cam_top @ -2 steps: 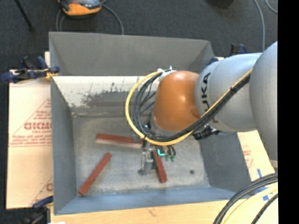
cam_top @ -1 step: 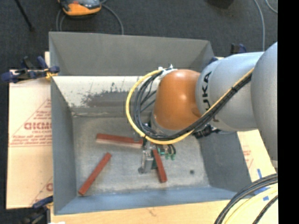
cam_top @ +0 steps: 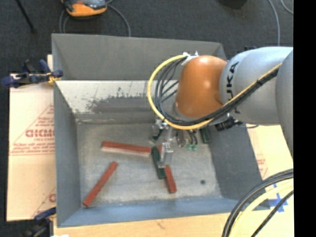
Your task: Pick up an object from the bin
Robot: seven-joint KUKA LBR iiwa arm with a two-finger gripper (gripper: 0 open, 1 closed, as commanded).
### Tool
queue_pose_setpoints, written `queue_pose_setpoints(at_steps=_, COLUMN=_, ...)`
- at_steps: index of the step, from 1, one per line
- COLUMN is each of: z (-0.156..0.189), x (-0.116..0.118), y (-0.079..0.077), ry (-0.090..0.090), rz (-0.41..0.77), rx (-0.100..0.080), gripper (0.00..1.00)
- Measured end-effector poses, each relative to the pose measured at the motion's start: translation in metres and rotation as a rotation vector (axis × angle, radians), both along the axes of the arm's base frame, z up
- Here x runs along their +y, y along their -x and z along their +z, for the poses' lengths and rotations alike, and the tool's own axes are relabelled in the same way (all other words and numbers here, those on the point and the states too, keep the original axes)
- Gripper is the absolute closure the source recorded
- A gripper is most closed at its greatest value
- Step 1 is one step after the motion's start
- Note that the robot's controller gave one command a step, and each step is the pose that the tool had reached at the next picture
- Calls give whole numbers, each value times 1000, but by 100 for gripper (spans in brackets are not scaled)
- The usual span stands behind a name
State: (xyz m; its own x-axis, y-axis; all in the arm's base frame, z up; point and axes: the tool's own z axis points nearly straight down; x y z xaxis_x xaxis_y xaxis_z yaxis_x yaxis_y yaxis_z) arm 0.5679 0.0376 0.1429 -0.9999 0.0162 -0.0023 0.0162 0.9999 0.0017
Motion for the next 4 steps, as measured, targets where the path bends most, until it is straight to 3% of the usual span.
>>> queue_pose_setpoints(at_steps=1, z=-49, x=-1, y=-43, ry=3, rz=22, rx=-12, gripper=0)
queue_pose_setpoints(at_steps=2, z=-72, x=41, y=-6, ry=0, rz=24, rx=-1, gripper=100)
queue_pose_setpoints(at_steps=3, z=-72, x=41, y=-6, ry=0, rz=23, rx=-1, gripper=100)
queue_pose_setpoints(at_steps=4, z=-49, x=45, y=-4, ry=3, rz=105, rx=5, gripper=100)
